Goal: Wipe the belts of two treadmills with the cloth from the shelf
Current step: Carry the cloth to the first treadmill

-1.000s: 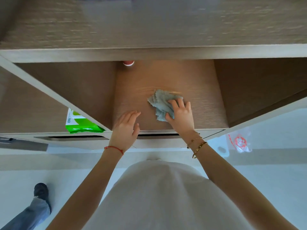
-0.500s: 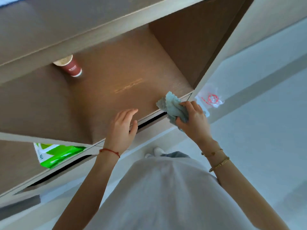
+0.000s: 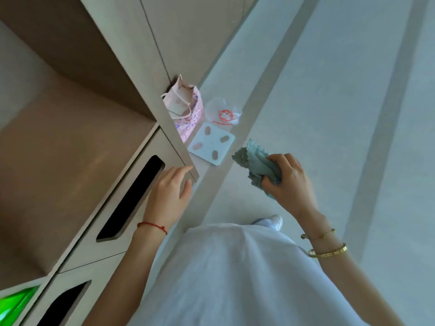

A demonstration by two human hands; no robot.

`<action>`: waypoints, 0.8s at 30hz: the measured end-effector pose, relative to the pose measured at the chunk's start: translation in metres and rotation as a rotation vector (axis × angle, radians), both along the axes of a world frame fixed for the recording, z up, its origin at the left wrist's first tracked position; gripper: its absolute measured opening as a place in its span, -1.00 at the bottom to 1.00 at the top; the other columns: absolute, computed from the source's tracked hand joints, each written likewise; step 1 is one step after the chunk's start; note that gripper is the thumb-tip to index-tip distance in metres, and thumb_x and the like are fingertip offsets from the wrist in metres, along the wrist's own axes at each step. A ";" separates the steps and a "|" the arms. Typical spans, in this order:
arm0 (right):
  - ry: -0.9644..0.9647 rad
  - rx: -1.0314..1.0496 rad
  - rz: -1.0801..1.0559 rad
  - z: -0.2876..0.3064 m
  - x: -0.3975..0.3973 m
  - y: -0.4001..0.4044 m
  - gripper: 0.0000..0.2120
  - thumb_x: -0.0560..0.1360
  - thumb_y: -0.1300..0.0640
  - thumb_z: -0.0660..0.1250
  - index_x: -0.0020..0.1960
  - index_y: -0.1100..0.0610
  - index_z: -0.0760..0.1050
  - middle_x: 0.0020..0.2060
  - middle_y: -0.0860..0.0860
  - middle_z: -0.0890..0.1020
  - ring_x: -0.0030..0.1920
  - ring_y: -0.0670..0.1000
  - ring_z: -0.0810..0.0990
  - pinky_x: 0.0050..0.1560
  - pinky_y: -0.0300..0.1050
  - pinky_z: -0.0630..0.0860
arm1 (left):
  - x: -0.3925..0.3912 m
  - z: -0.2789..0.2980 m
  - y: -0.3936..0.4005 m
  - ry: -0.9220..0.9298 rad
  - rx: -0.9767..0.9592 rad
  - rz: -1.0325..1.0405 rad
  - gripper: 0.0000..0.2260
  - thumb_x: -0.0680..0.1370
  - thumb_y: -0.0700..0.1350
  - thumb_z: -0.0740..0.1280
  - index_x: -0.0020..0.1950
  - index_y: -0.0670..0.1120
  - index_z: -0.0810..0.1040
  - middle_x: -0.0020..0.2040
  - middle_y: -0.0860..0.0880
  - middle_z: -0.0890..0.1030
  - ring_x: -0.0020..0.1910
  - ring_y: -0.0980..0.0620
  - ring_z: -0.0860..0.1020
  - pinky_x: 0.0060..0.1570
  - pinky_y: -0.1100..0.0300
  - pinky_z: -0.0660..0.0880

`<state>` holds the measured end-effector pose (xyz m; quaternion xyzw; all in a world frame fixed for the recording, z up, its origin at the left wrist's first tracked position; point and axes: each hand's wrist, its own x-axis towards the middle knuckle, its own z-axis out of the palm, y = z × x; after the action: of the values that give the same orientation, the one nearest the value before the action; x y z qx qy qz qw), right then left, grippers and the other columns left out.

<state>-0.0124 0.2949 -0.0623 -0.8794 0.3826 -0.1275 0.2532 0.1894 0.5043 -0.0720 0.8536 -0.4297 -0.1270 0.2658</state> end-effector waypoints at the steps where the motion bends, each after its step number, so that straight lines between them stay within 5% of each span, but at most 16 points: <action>1: 0.000 -0.005 -0.022 0.000 -0.018 -0.011 -0.64 0.40 0.10 0.41 0.18 0.08 0.49 0.01 -0.02 0.51 0.02 0.05 0.48 -0.25 -0.10 0.42 | -0.010 -0.001 -0.018 -0.003 0.001 -0.023 -0.70 0.58 -0.17 0.25 0.29 -0.15 0.56 0.15 -0.08 0.63 0.17 -0.08 0.54 0.19 0.06 0.47; 6: -0.019 -0.022 -0.144 0.004 -0.113 -0.071 -0.65 0.40 0.06 0.38 0.16 0.08 0.50 -0.01 -0.03 0.52 0.00 0.03 0.48 -0.25 -0.09 0.45 | -0.075 -0.001 -0.113 0.016 -0.016 -0.094 -0.71 0.55 -0.26 0.33 0.27 -0.15 0.57 0.18 -0.09 0.63 0.17 -0.09 0.55 0.15 0.20 0.38; 12: -0.001 -0.029 -0.294 0.002 -0.228 -0.139 -0.65 0.41 0.09 0.41 0.18 0.08 0.49 0.00 -0.04 0.51 0.03 0.05 0.48 -0.20 -0.14 0.37 | -0.160 -0.009 -0.223 0.044 -0.017 -0.245 -0.69 0.57 -0.12 0.23 0.28 -0.12 0.56 0.17 -0.08 0.63 0.12 -0.13 0.57 0.15 0.04 0.48; 14: -0.017 -0.027 -0.349 0.002 -0.257 -0.156 -0.64 0.40 0.06 0.39 0.18 0.08 0.48 0.00 -0.03 0.50 0.02 0.06 0.49 -0.18 -0.10 0.43 | -0.182 -0.009 -0.253 0.036 -0.001 -0.276 -0.72 0.58 -0.20 0.29 0.29 -0.10 0.56 0.18 -0.06 0.62 0.04 -0.13 0.57 0.10 0.11 0.45; 18: -0.051 -0.024 -0.484 -0.002 -0.303 -0.182 -0.60 0.38 -0.05 0.29 0.18 0.06 0.48 -0.02 -0.05 0.49 -0.01 0.07 0.50 -0.18 -0.07 0.48 | -0.215 -0.002 -0.315 0.020 0.001 -0.377 -0.72 0.59 -0.22 0.30 0.30 -0.13 0.56 0.21 -0.08 0.61 0.23 -0.08 0.53 0.19 0.36 0.27; 24: -0.091 0.002 -0.793 -0.019 -0.370 -0.225 -0.63 0.39 0.13 0.40 0.18 0.07 0.49 0.01 -0.01 0.52 -0.01 0.08 0.52 -0.14 -0.10 0.43 | -0.271 0.001 -0.431 -0.006 -0.007 -0.647 -0.71 0.58 -0.14 0.24 0.28 -0.12 0.57 0.17 -0.08 0.63 0.19 -0.09 0.57 0.23 0.13 0.41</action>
<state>-0.3820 0.0699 -0.0817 -0.6566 0.6809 -0.2539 0.2021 -0.0817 0.0731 -0.0707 0.6722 -0.6799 -0.2011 0.2133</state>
